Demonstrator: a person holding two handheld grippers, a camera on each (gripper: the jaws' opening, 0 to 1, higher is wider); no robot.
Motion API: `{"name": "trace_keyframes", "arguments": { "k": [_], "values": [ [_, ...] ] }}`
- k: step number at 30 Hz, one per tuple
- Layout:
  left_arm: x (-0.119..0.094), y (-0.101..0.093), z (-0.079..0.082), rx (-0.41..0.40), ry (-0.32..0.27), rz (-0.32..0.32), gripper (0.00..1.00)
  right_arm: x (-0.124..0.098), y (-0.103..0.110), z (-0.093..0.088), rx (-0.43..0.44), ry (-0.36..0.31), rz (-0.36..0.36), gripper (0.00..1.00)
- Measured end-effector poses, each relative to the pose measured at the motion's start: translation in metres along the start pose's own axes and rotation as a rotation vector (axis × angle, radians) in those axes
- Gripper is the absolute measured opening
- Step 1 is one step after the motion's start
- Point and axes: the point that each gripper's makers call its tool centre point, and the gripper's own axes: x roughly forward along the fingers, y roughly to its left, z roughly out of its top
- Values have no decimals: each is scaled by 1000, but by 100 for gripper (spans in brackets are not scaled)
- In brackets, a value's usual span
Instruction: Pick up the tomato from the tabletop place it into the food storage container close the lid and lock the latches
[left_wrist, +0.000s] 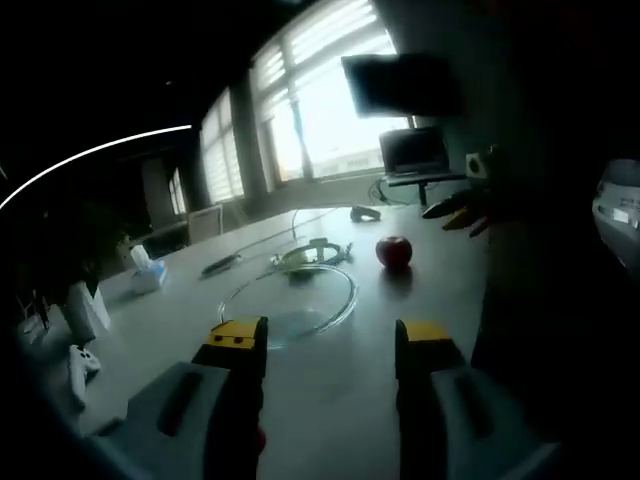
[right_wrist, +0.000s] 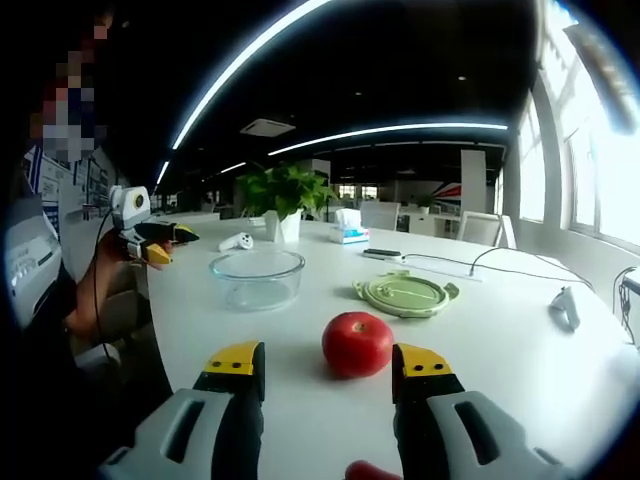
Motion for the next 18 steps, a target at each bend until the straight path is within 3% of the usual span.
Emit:
{"name": "trace_keyframes", "arguments": {
  "k": [12, 18],
  "values": [
    [57, -49, 38, 62, -38, -141, 43, -3, -23, 5, -22, 19, 41, 48],
    [93, -72, 46, 53, -35, -206, 42, 2, -27, 4, -54, 53, 118, 49]
  ]
}}
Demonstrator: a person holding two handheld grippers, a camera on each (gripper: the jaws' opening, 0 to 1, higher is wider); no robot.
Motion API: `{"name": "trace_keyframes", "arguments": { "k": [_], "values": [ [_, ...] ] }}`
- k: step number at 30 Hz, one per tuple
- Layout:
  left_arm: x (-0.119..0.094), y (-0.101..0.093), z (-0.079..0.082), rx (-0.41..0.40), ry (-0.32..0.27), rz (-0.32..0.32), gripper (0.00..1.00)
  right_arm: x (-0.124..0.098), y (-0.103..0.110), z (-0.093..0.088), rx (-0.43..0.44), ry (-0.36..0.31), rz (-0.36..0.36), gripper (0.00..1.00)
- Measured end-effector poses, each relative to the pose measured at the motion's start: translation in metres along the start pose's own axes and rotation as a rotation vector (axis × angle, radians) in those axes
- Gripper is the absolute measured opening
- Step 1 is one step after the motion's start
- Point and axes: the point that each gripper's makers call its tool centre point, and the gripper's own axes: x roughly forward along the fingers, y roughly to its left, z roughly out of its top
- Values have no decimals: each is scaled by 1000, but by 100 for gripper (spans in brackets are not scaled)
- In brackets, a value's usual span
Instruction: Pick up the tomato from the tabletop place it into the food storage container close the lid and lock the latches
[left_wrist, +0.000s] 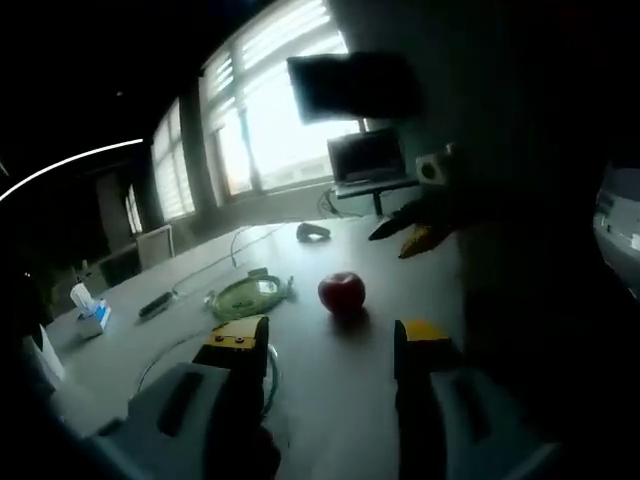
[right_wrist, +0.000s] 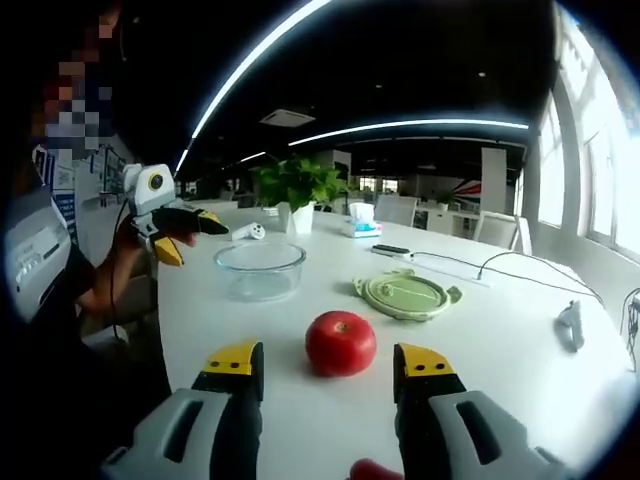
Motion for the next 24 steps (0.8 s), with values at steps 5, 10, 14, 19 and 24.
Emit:
{"name": "trace_keyframes", "arguments": {
  "k": [5, 10, 14, 19, 24],
  "values": [
    [33, -10, -2, -25, 19, -46, 40, 5, -5, -2, -35, 30, 54, 49],
    [64, -10, -11, -39, 64, -33, 40, 13, -10, -11, -71, 80, 123, 51],
    [81, -12, -22, -34, 111, -17, 40, 19, -14, -18, -81, 111, 152, 51],
    [98, -14, -31, -61, 137, -21, 39, 31, -14, -28, -112, 139, 215, 50],
    [112, -14, -42, -75, 161, -12, 39, 43, -14, -38, -128, 171, 288, 47]
  ]
}}
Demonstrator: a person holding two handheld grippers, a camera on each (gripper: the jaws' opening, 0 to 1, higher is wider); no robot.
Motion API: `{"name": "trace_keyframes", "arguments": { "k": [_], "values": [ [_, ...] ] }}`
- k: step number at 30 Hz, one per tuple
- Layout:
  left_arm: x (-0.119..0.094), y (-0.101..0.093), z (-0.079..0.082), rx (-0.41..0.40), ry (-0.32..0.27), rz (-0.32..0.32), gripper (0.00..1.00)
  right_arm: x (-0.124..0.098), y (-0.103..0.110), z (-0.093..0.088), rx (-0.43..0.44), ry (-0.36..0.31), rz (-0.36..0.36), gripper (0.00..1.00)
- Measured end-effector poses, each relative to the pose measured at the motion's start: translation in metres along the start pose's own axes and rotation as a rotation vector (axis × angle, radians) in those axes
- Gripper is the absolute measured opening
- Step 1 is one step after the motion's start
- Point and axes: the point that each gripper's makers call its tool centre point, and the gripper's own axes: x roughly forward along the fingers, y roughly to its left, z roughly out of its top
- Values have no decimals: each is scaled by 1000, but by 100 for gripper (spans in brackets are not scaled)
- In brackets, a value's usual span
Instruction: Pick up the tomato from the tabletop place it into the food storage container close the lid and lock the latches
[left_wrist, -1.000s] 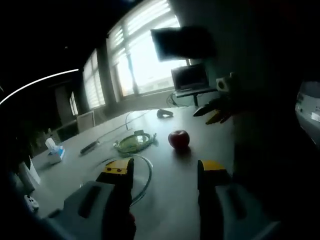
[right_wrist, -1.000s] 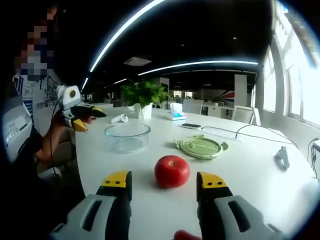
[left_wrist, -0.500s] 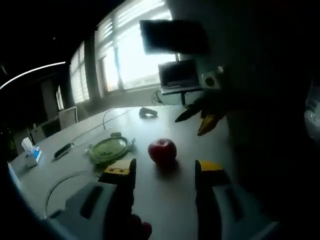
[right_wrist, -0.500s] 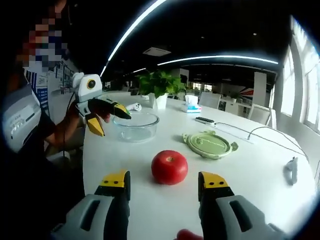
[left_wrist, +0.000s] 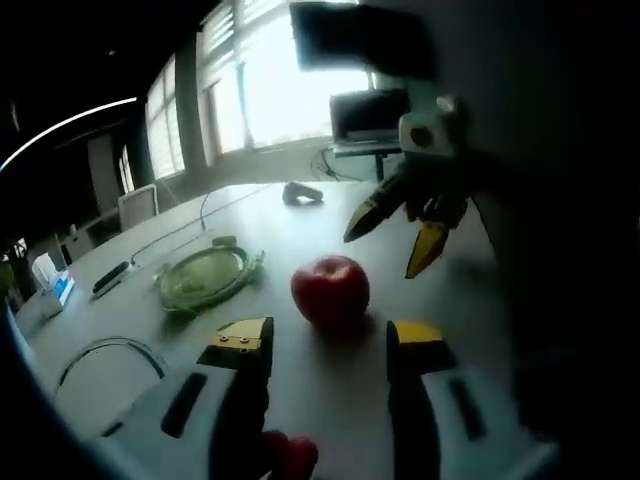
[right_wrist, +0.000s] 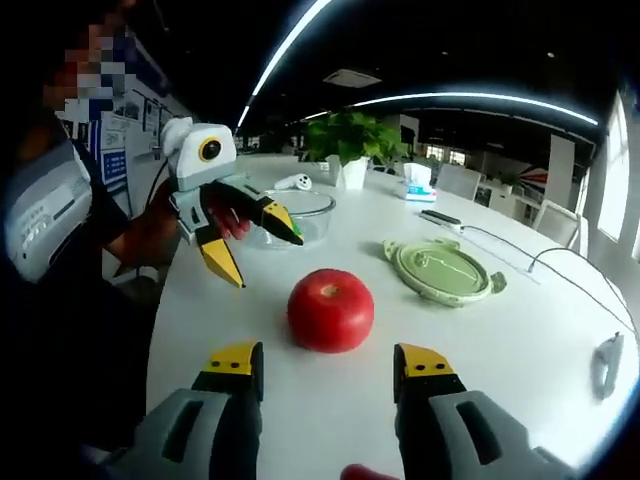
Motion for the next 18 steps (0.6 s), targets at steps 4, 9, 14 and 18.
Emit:
{"name": "trace_keyframes", "arguments": {
  "k": [4, 9, 14, 18],
  "values": [
    [11, -2, -8, -8, 19, -11, 39, 8, 0, -1, -9, -7, 59, 44],
    [26, -1, -16, -13, 49, -14, 40, 20, -5, -7, -4, 2, 139, 40],
    [35, 0, -22, -6, 63, -38, 40, 29, -4, -10, -25, 8, 216, 41],
    [40, 0, -22, -34, 62, -59, 39, 38, -7, -13, -40, 25, 257, 41]
  ]
}}
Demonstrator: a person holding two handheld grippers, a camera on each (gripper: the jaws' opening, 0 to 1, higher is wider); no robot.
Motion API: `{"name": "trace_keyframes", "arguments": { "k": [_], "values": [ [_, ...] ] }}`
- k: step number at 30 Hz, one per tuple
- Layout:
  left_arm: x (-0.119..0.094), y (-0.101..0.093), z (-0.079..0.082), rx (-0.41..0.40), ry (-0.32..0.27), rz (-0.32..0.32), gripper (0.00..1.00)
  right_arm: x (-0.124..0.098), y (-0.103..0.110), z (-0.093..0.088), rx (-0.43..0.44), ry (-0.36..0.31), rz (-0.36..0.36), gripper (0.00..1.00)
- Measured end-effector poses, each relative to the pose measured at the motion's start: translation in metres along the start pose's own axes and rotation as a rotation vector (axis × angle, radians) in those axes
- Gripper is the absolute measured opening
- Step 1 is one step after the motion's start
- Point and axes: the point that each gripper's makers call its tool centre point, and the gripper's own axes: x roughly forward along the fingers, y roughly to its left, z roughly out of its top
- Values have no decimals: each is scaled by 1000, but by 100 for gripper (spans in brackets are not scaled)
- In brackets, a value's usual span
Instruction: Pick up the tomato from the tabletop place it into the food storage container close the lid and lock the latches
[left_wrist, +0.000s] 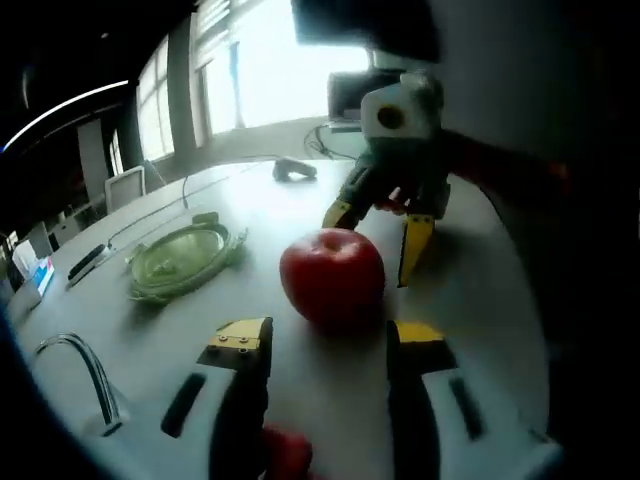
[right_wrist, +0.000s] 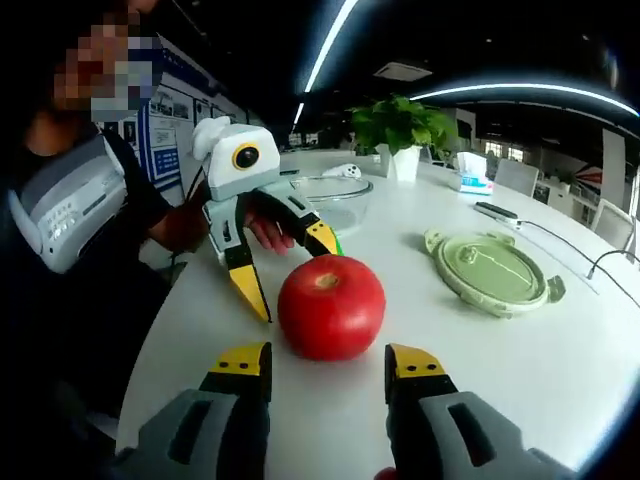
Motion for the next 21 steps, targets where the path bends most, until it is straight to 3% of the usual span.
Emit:
{"name": "trace_keyframes", "arguments": {
  "k": [5, 11, 15, 21],
  "values": [
    [8, -2, -4, 20, 11, -4, 36, 5, -8, -3, -8, 5, 29, 40],
    [11, -5, -3, 13, 11, -20, 35, 5, -3, 0, -26, -21, 68, 39],
    [14, -4, -1, 30, 9, -24, 28, 8, 0, -1, -42, -12, 79, 35],
    [15, -4, -1, 34, 15, -32, 27, 11, 4, -1, -53, -7, 95, 32]
  ]
}}
